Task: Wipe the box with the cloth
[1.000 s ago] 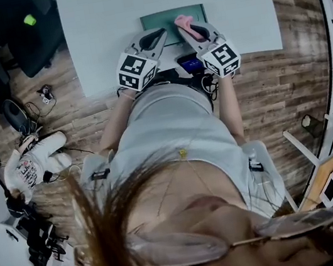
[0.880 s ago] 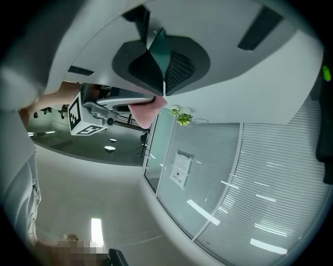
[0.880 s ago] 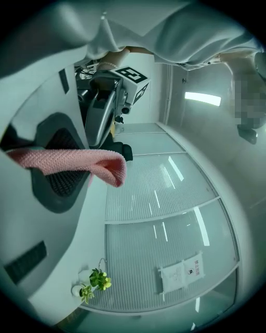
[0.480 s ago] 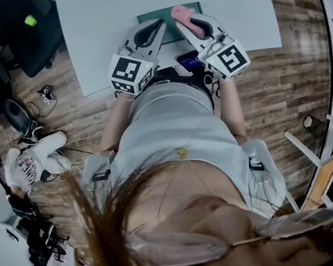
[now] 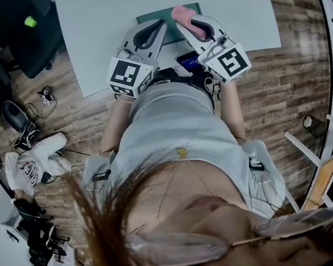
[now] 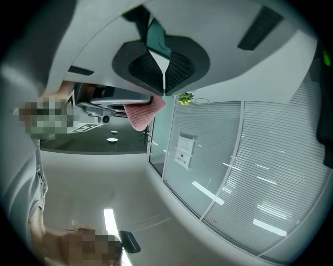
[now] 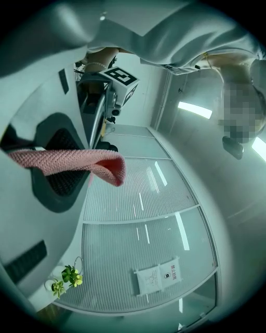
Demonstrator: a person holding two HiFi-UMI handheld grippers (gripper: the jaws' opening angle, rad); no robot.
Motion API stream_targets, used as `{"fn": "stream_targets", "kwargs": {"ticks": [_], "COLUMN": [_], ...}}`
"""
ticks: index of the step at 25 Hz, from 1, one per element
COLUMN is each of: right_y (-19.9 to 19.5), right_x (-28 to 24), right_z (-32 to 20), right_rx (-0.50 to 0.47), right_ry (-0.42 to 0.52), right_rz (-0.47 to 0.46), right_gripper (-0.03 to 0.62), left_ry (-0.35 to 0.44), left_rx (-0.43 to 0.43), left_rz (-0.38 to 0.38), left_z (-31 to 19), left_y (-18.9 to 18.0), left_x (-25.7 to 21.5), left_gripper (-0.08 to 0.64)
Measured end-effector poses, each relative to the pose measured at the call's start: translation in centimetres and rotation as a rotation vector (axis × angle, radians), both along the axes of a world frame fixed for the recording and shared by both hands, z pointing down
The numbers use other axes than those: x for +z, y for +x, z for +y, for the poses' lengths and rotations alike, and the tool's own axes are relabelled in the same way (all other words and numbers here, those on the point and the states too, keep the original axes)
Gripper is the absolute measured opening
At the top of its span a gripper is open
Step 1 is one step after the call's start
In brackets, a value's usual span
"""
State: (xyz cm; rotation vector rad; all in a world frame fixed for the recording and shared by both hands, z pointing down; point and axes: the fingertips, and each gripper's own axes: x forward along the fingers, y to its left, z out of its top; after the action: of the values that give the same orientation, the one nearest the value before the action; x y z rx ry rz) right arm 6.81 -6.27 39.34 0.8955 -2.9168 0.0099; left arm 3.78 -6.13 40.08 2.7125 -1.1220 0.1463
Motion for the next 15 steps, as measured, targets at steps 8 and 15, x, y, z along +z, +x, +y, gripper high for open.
{"fn": "stream_targets", "kwargs": {"ticks": [8,15], "right_y": [0.64,0.61], "right_x": [0.2,0.54], "right_z": [-0.08,-0.36], "right_rx": [0.016,0.017], "right_ry": [-0.004,-0.008], "right_rz": [0.007,0.018], "right_gripper": [0.037,0.037], "left_ry": [0.007,0.001], "left_rx": [0.005,0.006], "left_rz": [-0.007,-0.022], "left_z": [-0.09,-0.25], "left_y": [0.58,0.54], "left_x": [-0.11,0.34], "left_gripper": [0.038,0.038]}}
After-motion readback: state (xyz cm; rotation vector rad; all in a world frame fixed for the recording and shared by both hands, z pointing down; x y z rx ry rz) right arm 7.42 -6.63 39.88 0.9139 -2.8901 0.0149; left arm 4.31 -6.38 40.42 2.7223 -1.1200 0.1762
